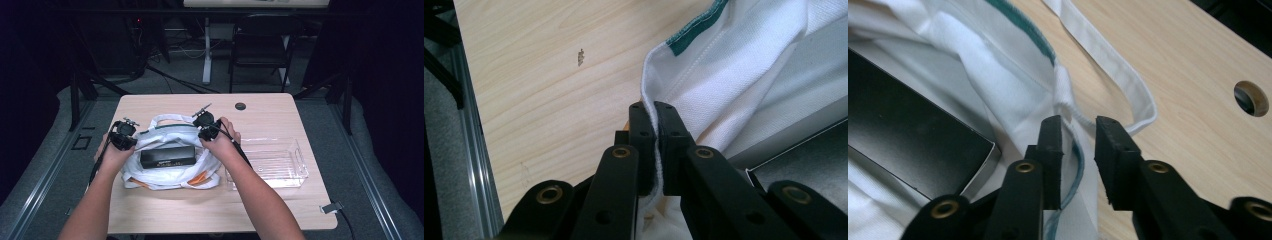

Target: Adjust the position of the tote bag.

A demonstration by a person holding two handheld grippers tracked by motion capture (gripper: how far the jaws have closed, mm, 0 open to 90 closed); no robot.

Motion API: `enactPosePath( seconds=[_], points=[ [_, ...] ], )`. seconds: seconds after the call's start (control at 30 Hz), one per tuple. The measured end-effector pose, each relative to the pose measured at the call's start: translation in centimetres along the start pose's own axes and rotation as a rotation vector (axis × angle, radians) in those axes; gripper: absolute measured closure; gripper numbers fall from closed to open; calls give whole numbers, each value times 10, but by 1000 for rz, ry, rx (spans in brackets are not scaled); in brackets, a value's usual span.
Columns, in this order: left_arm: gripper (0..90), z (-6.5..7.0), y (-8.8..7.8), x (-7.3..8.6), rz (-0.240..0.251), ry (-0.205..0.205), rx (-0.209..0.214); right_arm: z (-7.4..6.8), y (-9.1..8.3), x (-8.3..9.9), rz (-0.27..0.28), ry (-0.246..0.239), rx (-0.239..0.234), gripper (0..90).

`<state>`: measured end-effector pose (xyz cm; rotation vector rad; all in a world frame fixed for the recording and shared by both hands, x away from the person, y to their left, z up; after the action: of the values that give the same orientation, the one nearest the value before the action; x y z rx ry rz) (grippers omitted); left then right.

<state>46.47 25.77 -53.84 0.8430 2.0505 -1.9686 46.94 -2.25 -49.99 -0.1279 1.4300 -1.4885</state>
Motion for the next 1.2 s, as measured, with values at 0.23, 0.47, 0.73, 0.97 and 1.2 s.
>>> enactPosePath(
  seconds=[0.23, 0.47, 0.73, 0.97, 1.2],
  points=[
    [878, 0, 2, 0, -2, 4, -1, -1, 9, 4, -17, -6, 28, 842],
    [878, 0, 4, 1, -2, 5, -6, -1, 16, 6, -16, 13, 51, 856],
    [878, 2, 7, 1, -6, 10, -21, -1, 22, 9, -49, 3, 60, 858],
    [878, 2, 9, 1, -7, 11, -23, -3, 28, 10, -49, 12, 66, 860],
    [878, 2, 10, 1, -7, 11, -26, -5, 32, 11, -49, 21, 71, 861]
  ],
)
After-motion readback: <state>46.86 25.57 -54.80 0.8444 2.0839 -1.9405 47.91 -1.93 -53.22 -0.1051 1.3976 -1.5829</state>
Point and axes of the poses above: each handheld gripper's, and its own axes: y roughly forward along the jaws, x roughly out of its underside, z roughly to its right, the point moved 3 cm from there along y, roughly forward along the jaws, and after that the axes turned 11 degrees about -y, right-handed, at the moved point
